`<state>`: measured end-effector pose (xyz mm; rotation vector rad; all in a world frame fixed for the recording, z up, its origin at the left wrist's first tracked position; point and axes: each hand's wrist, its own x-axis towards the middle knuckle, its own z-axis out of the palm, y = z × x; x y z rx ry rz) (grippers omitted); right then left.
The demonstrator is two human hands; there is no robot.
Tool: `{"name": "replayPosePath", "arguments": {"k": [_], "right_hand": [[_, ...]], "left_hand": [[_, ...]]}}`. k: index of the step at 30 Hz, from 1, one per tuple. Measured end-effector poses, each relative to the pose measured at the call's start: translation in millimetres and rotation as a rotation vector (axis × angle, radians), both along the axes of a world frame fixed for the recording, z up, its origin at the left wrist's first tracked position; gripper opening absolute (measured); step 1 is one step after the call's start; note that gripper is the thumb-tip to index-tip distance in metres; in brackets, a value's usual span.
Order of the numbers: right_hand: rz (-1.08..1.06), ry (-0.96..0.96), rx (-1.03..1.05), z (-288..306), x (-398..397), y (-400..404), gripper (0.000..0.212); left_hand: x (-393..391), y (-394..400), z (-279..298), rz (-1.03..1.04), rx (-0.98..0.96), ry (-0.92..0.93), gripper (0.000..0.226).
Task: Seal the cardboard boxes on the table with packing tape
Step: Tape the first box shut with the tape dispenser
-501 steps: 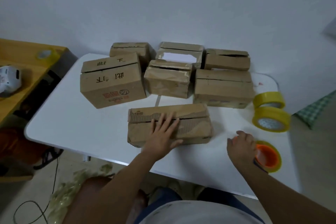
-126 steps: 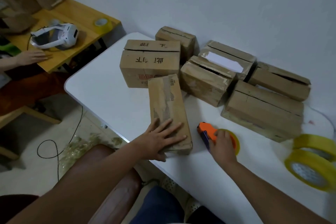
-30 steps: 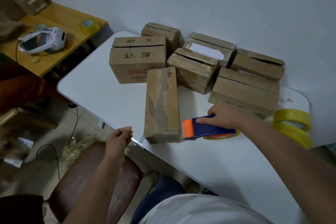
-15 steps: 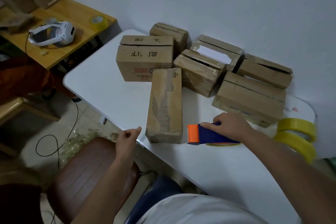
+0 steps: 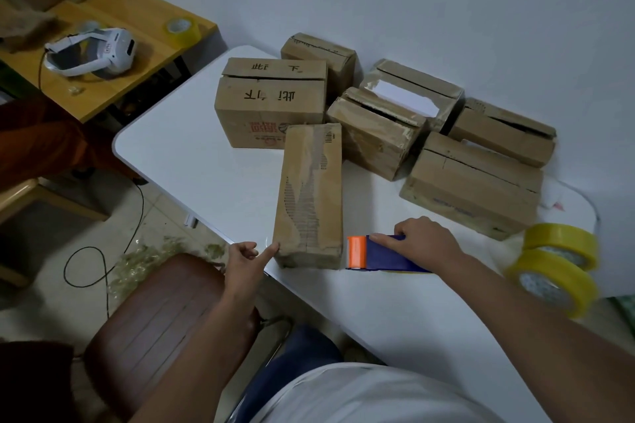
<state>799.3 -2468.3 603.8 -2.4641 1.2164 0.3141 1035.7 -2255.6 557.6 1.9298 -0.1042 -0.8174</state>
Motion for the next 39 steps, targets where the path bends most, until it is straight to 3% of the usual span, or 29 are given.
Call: {"name": "replayPosePath", "arguments": {"k": [13,18,21,26,29,31,33,35,37,39], "right_hand": [[-0.031,0.07,0.028,-15.3,20.6,21.1,0.065],[-0.043,0.075,0.043,-17.3,22.4,24.1,0.067],[-0.045,0.084,0.042,-17.3,21.6,23.2,0.068],[-0.043,0.088,0.057,-18.0,22.8,24.8,0.062],[-0.049,0.083,0.063,-17.2,21.6,24.5,0.06],[-0.051,0.081,0.059,-17.5,20.1,24.4,0.062],[-0.055,0.073,0.06,-19.0,19.1,25.3,0.064],[-0.054,0.064,0.067,-20.7,18.9,25.9,0.064],[-0.053,0.061,0.068,-20.7,18.9,26.1,0.064],[-0.062,0.058,0.062,-20.0,18.3,26.9,0.066]], "left_hand": [[37.5,2.7,-5.5,-0.084,-0.011,0.107,0.052],[44.4,4.9,-5.1,-0.225,-0.004,0.148,0.044],[43.7,7.5,-2.4,-0.073,-0.035,0.044,0.031],[53.7,20.2,3.1,-0.244,0.134,-0.279,0.032],[54.2,23.9,7.2,-0.121,0.191,-0.35,0.036],[48.1,24.6,12.4,-0.107,0.144,-0.514,0.039],[35.2,18.8,20.5,-0.376,0.012,-0.815,0.045],[20.0,8.1,25.9,-0.736,-0.129,-0.998,0.06],[7.4,0.0,28.3,-0.959,-0.115,-1.01,0.063],[5.4,-1.5,28.9,-1.035,-0.034,-0.948,0.066]]}}
